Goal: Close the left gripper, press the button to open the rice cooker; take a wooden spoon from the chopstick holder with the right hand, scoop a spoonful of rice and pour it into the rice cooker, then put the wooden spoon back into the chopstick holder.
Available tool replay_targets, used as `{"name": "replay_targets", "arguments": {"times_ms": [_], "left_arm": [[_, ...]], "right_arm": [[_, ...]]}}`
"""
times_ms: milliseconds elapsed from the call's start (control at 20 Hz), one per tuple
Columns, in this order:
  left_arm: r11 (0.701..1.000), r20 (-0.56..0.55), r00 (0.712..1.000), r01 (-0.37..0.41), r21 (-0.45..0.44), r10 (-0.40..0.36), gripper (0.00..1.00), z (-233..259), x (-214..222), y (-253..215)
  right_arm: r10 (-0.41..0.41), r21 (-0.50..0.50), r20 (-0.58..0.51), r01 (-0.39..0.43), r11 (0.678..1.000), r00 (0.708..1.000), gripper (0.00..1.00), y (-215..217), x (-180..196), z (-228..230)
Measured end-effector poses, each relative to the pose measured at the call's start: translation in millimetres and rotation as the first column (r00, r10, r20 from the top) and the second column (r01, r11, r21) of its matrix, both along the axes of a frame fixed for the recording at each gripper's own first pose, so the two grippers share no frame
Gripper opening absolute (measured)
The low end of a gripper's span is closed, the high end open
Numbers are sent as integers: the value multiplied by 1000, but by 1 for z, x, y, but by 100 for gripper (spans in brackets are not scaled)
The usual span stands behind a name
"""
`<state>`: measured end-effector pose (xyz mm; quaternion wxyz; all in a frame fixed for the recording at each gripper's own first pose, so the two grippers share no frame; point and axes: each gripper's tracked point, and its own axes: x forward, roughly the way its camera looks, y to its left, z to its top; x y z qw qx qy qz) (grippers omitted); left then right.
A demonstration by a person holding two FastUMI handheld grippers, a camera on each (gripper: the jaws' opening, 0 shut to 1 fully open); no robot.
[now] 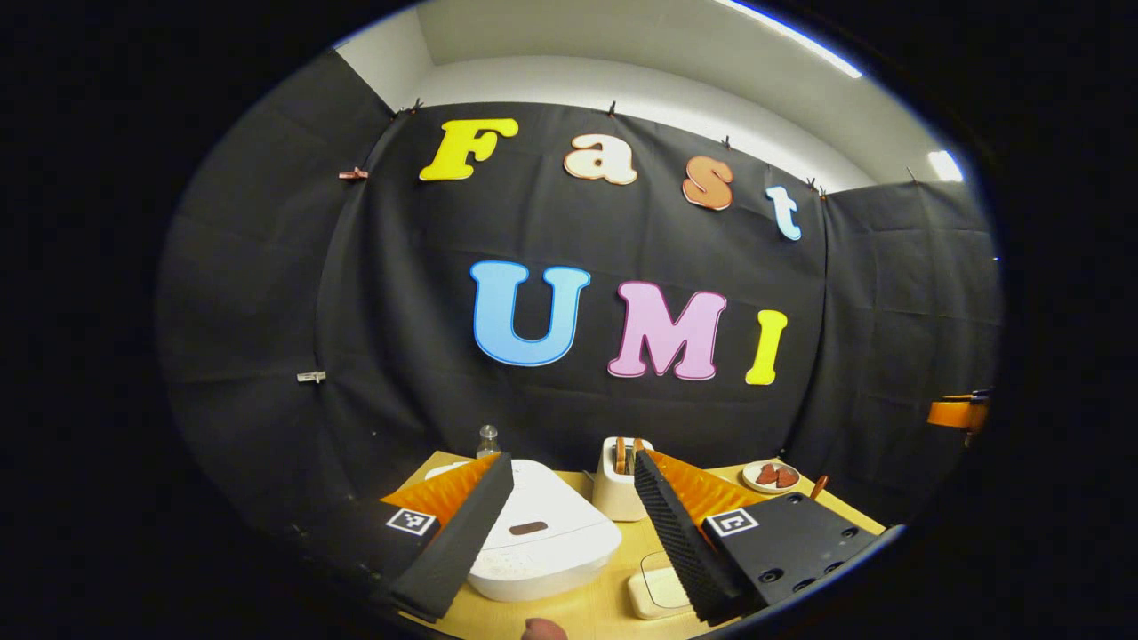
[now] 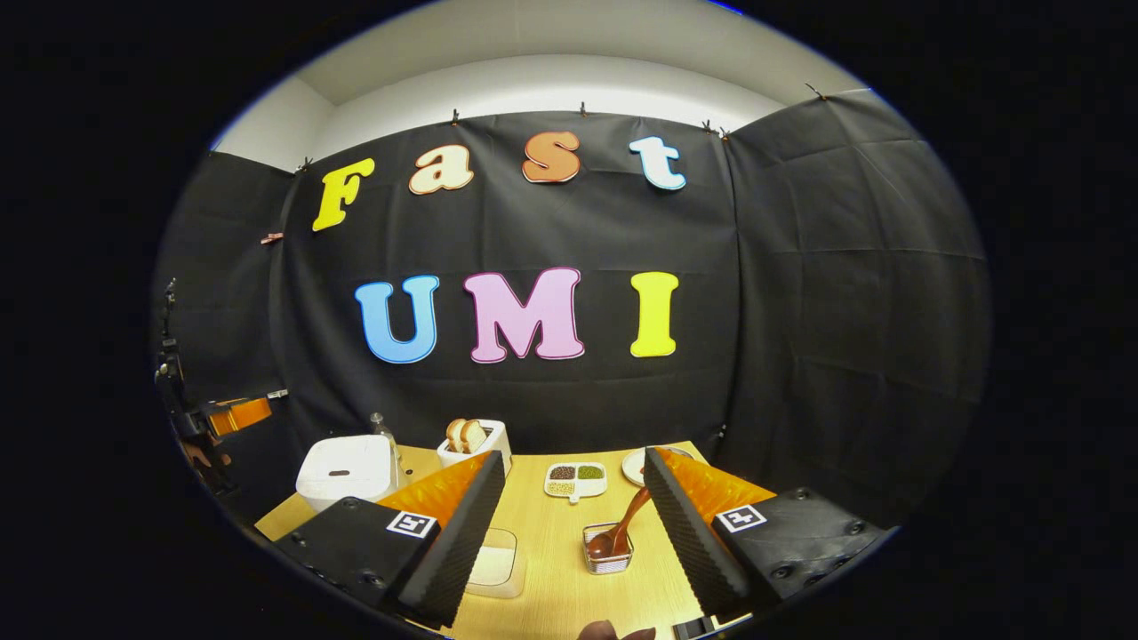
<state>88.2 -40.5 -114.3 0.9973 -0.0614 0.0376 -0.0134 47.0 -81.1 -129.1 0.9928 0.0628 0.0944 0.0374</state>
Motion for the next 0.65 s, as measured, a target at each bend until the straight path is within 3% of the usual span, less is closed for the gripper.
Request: {"name": "replay_targets", "arguments": {"times_ms": [250,650], "left_arm": [[999,27,999,-39,17,38,95,26,-37,-1],[998,45,999,-31,48,29,95,41,-63,-11]], "right_arm": [[21,0,11,-21,1000,1000,98,10,4,5],[29,-10,15,-29,1000,999,98,14,1,4]]}}
